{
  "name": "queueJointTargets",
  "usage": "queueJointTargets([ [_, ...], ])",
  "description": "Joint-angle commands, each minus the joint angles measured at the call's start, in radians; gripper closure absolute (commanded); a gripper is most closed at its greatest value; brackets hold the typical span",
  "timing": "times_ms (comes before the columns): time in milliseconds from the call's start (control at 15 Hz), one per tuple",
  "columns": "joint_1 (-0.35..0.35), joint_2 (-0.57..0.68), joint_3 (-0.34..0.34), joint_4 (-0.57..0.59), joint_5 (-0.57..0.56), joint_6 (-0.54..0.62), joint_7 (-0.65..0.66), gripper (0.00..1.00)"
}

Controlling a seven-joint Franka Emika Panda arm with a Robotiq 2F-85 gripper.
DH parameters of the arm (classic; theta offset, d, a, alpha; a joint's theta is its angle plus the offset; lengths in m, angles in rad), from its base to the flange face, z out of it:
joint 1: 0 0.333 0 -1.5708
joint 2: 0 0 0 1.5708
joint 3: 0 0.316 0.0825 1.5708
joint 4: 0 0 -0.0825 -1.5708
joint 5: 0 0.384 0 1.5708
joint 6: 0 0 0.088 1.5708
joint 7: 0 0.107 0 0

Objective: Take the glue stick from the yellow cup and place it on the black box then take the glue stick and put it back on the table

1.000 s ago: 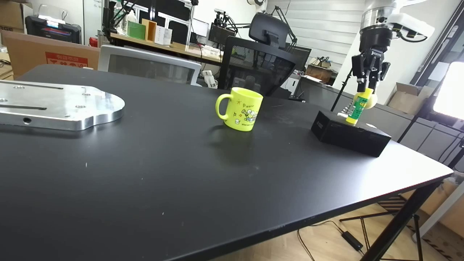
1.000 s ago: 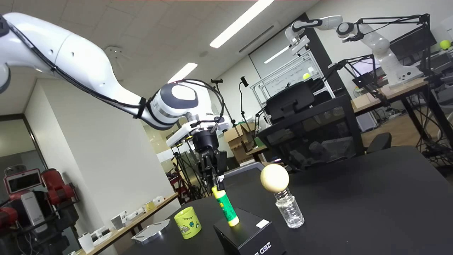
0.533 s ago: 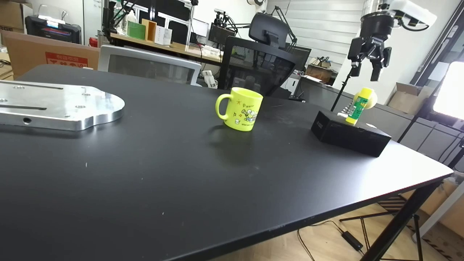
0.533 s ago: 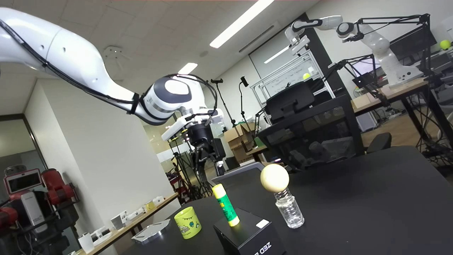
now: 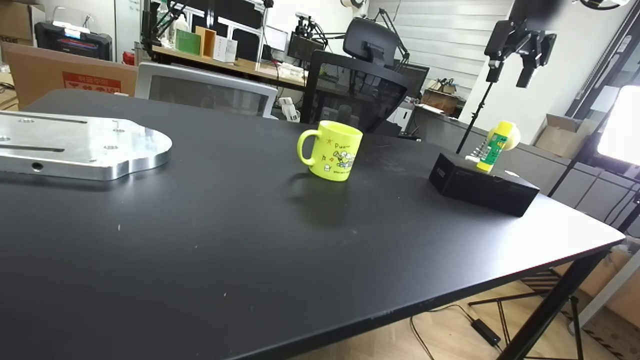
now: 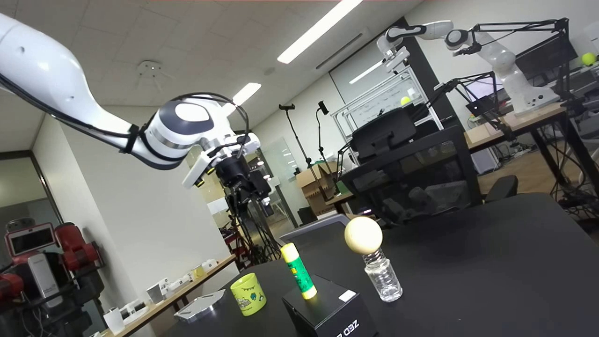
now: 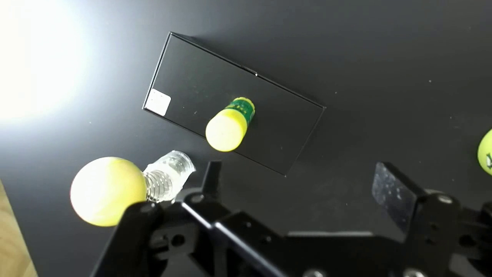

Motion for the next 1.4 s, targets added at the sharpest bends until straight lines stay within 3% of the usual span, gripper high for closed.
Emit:
queueJointTargets([
  [0,-0.003,-0.041,0.009,-0.050,-0.015,0.054,0.036,0.00],
  [533,-0.004,-0.046,0.012,-0.073,-0.017,0.072,0.035,0.00],
  [933,-0.016,-0.085,-0.021,-0.192,-0.097,0.355,0.179,0.00],
  [1333,-0.052,-0.136,-0.068,-0.319,-0.159,0.449,0.243,0.00],
])
